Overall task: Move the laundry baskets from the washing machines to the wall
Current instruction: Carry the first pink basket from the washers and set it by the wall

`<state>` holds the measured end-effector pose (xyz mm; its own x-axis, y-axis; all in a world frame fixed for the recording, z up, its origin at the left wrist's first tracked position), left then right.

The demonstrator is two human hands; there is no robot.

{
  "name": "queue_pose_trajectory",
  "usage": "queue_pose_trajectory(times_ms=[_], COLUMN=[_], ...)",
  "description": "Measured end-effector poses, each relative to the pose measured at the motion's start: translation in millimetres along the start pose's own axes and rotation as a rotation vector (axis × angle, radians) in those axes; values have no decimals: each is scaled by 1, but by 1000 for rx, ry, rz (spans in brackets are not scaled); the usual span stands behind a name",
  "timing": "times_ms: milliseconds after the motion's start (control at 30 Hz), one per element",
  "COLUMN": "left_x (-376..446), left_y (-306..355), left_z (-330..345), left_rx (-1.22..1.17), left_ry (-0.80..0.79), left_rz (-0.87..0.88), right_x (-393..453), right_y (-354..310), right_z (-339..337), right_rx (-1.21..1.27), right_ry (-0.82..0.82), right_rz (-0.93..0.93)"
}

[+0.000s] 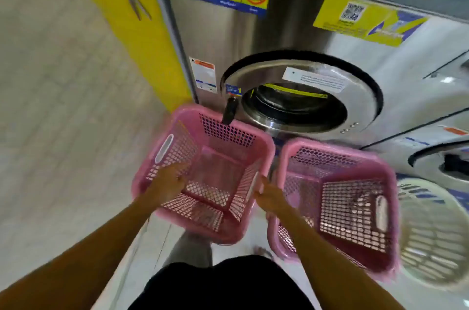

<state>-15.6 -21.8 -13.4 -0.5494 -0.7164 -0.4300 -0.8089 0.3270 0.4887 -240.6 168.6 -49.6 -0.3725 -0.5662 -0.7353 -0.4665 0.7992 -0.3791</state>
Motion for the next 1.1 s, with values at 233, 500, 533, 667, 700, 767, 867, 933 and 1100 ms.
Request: queue_pose_trajectory(times_ms=[233,500,533,667,700,767,867,933,1100], left_x=[49,82,88,108,110,112,105,91,16], left_y=[-35,-76,-80,-97,-101,-109,-116,-117,-129], left_z=[-19,9,12,18,17,13,4,-1,-5], left_rx=[30,210,193,215,213,184,175,140,103], left_ry=[4,182,188,177,171,148,74,46,120], left_rz=[-34,-104,-126,-237,-241,-229,-255,-337,-392], right_x=[18,46,47,52,53,55,55,53,25], right_y=[-12,4,6,9,11,15,15,11,1], right_z=[28,64,68,82,83,82,71,62,54], right_rx=[109,254,277,276,266,253,232,200,122], right_ry=[130,261,289,403,413,394,354,333,239], right_rz=[128,157,149,118,114,97,54,31,4])
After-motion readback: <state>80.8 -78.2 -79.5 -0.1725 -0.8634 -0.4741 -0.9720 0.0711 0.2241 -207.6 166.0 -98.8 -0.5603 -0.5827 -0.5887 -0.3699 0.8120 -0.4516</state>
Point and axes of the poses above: each hand's wrist, its own x-axis towards the middle knuckle, its own z-axis out of the palm, y = z × x, the point moved 3 cm from there along x, towards the middle knuckle, and after that the axes turned 2 degrees about z, right-handed, at the moved point
